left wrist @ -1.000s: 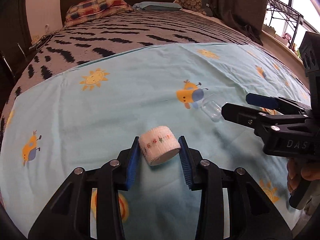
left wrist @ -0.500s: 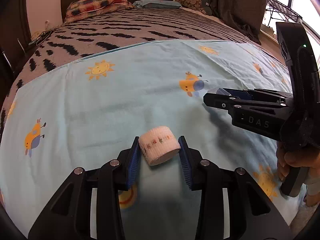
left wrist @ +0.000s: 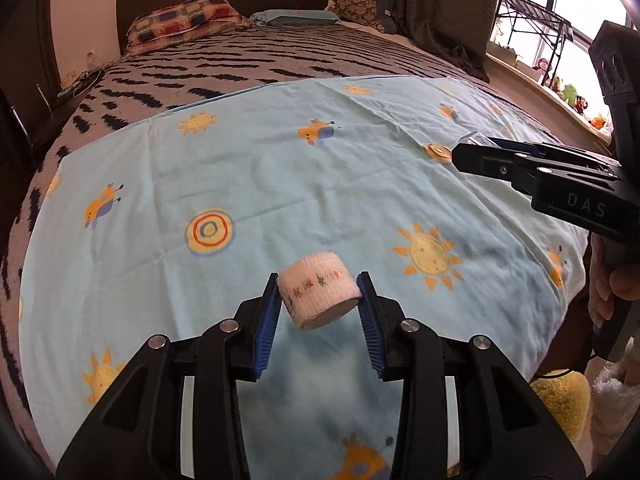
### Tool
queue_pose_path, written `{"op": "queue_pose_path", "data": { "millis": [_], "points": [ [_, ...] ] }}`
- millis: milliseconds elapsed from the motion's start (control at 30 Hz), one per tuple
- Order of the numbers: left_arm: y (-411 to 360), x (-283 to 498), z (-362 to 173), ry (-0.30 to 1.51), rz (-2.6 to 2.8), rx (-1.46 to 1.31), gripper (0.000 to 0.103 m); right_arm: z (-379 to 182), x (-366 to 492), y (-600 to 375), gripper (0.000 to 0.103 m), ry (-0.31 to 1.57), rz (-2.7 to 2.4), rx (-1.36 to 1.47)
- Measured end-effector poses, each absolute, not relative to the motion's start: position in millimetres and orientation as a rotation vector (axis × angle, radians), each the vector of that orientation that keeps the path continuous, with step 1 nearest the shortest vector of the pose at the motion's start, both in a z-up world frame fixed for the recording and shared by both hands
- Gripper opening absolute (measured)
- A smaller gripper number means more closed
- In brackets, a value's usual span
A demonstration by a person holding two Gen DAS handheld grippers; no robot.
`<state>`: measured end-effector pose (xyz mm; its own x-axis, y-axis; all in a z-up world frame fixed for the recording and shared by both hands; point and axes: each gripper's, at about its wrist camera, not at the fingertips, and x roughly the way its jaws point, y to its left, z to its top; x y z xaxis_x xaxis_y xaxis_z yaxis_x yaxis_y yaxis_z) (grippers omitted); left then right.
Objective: Collect trash
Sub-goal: 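Carry the tape roll and clear box down toward the black bin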
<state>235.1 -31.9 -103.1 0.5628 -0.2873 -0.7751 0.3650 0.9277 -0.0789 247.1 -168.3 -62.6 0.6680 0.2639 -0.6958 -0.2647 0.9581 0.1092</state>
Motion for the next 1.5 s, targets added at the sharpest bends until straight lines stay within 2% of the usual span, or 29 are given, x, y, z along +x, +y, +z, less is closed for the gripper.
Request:
{"op": "queue_pose_path", "data": {
  "millis": [367, 667, 1100, 1500],
  "points": [
    [-32.0, 148.7, -89.7, 0.866, -0.412, 0.063, 0.036, -58.2, 150.9, -182.5, 0.035, 0.762, 0.284, 0.026],
    [-39.4, 78.8, -102.1, 0.82, -0.403, 0.051, 0.036, -83.6, 82.6, -195.9, 0.035, 0.78, 0.294, 0.106],
    [-53.0, 13.8, -177.9, 0.944, -0.404, 0.086, 0.036, -154.6, 22.1, -193.1, 0.035, 0.917, 0.293, 0.165],
    [-54.0, 10.3, -253.7, 1.077, -0.396, 0.09, 0.036, -228.2, 12.1, -175.4, 0.035, 1.078, 0.271, 0.156]
  ]
}}
